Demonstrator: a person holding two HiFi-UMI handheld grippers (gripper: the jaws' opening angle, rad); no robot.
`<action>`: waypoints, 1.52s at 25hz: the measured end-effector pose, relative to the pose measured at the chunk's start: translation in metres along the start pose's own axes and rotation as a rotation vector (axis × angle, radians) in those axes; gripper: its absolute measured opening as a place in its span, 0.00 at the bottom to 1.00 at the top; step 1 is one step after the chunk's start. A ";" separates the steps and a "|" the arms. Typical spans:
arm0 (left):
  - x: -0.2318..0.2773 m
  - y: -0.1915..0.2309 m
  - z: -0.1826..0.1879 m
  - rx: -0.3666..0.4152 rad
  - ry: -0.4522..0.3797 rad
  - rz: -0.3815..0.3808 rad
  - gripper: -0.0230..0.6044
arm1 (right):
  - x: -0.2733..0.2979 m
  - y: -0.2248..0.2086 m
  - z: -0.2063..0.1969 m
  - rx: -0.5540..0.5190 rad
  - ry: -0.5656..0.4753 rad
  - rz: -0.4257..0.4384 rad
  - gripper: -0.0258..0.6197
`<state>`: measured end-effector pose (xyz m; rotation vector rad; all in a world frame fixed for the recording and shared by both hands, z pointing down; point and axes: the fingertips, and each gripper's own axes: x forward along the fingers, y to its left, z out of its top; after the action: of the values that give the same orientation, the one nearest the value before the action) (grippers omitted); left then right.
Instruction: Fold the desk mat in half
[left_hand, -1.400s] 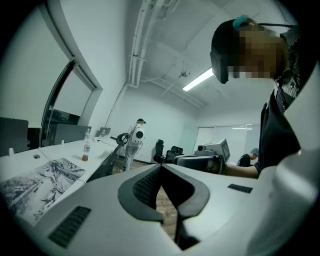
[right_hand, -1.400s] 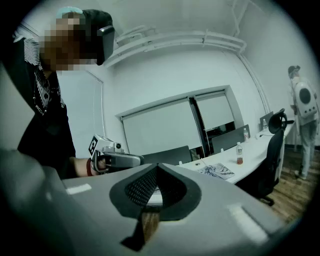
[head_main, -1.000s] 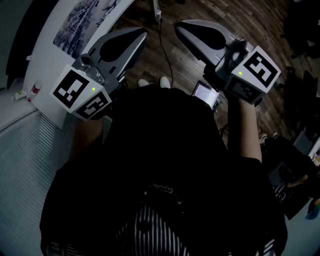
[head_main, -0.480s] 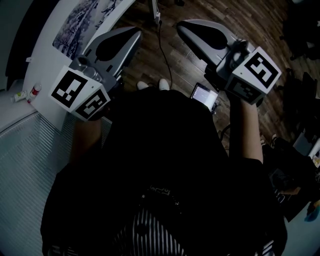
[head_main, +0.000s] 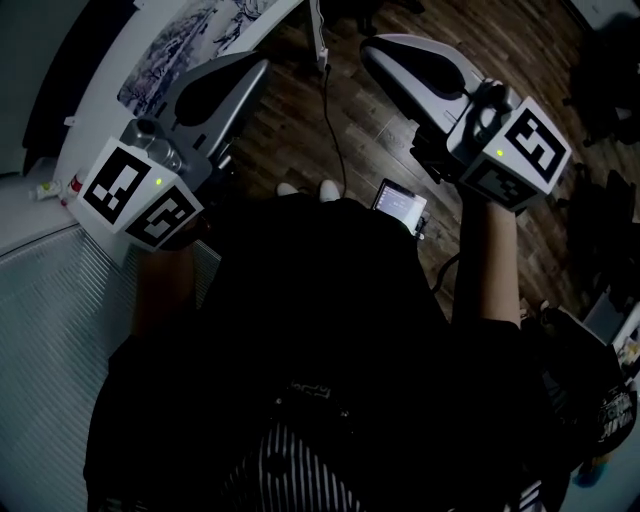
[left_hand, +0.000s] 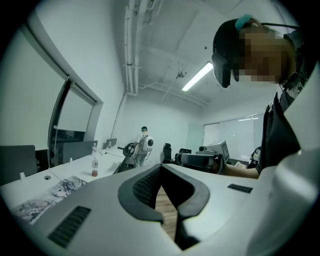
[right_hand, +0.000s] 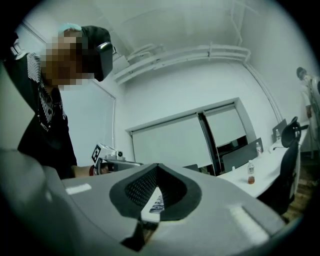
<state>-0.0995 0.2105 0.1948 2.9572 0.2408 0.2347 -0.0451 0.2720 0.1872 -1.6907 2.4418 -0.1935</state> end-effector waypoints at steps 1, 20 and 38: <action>0.000 0.001 0.000 -0.004 0.000 0.007 0.05 | -0.003 -0.002 0.003 0.001 -0.009 0.005 0.05; -0.002 0.048 -0.014 -0.113 -0.036 0.019 0.05 | -0.013 -0.030 0.009 -0.003 0.068 -0.109 0.05; 0.033 0.121 0.026 0.041 -0.003 -0.258 0.05 | 0.098 -0.061 0.048 -0.109 0.074 -0.242 0.05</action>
<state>-0.0450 0.0942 0.1951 2.9244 0.6280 0.1922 -0.0127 0.1583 0.1463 -2.0606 2.3309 -0.1580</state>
